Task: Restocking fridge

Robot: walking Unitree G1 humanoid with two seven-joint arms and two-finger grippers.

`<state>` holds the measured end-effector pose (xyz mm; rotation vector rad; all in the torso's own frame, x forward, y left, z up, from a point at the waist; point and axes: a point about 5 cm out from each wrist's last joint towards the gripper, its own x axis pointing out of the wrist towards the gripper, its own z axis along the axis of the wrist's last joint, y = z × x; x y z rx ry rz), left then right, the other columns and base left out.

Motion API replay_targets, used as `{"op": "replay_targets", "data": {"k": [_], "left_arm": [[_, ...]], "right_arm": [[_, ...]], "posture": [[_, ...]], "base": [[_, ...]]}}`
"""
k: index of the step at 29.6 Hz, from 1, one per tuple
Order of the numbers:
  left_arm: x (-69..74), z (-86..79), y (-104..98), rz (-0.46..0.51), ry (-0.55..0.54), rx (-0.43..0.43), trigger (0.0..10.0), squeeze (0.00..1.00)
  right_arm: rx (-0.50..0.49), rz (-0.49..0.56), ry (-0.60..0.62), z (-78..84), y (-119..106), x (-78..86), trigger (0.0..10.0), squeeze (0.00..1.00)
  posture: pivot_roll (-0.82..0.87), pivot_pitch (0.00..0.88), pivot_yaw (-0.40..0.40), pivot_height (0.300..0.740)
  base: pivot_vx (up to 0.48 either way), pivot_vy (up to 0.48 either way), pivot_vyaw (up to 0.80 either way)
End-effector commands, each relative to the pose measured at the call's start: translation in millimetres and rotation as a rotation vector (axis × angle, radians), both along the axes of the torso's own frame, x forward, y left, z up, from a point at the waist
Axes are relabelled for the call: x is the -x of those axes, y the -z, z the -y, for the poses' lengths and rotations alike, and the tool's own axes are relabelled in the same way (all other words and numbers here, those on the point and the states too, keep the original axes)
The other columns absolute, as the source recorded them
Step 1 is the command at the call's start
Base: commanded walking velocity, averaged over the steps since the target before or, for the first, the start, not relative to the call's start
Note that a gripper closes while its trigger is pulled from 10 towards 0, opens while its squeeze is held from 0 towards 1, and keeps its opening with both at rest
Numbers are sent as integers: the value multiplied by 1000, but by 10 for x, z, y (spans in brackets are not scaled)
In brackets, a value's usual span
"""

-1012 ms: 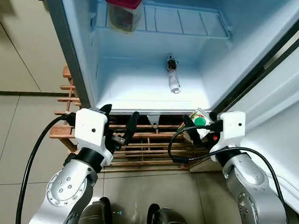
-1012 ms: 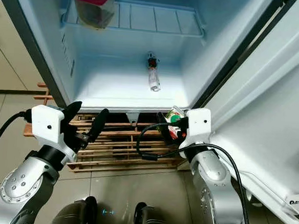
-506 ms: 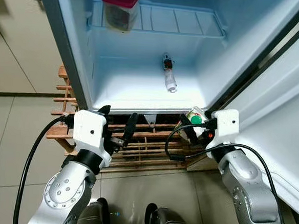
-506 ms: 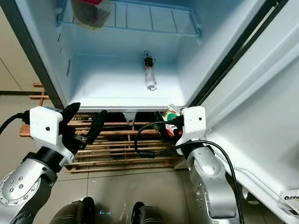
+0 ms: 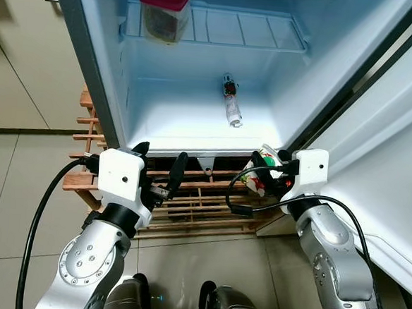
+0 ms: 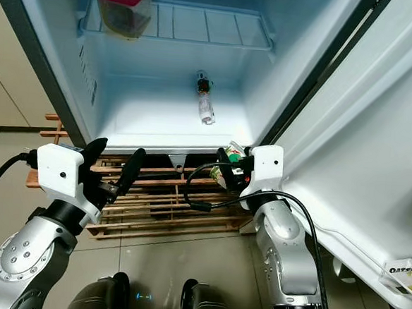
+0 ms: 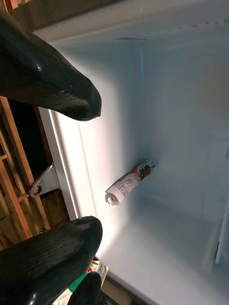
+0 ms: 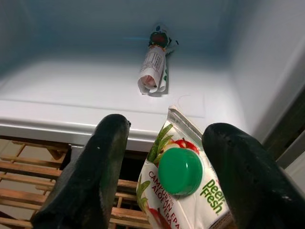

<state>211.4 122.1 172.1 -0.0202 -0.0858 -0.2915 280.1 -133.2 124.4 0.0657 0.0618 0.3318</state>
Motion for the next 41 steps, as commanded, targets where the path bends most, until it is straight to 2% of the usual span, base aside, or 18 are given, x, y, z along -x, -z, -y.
{"op": "replay_targets", "data": {"k": [1, 9, 13, 25, 30, 31, 36, 39, 41], "left_arm": [[19, 1, 3, -11, 7, -6, 10000, 0], [28, -13, 0, -17, 13, -12, 10000, 0], [23, -17, -1, -20, 18, -13, 10000, 0], [40, -19, -1, -29, 21, -15, 10000, 0], [38, -17, 0, -32, 24, -16, 10000, 0], [37, -18, -2, -32, 24, -16, 10000, 0], [32, -18, 1, -34, 25, -15, 10000, 0], [23, -4, 1, -32, 28, -12, 10000, 0], [21, -2, 1, -31, 29, -11, 10000, 0]], "right_arm": [[-7, -136, 0, 7, 294, 81, 0, 0], [-35, -149, 11, -1, 336, 124, 0, 0], [-41, -125, 0, -40, 279, 125, 0, 0], [-30, -127, 2, -30, 318, 158, 0, 0], [-13, -40, 29, 7, 166, 104, 0, 0], [-30, 25, 53, 19, 21, 64, 0, 0], [-52, 213, 55, -22, -470, -53, 0, 0], [-66, 253, 48, -31, -603, -88, 0, 0], [-69, 255, 48, -32, -615, -91, 0, 0]], "posture": [[9, 231, -106, 740], [11, 244, -93, 740], [7, 248, -88, 740], [11, 259, -84, 740], [11, 259, -84, 740], [9, 261, -81, 740], [1, 259, -81, 740], [-1, 256, -83, 740], [-1, 256, -83, 740]], "base": [[0, 0, 0], [0, 0, 0], [0, 0, 0], [0, 0, 0], [0, 0, 0], [0, 0, 0], [0, 0, 0], [0, 0, 0], [0, 0, 0]]}}
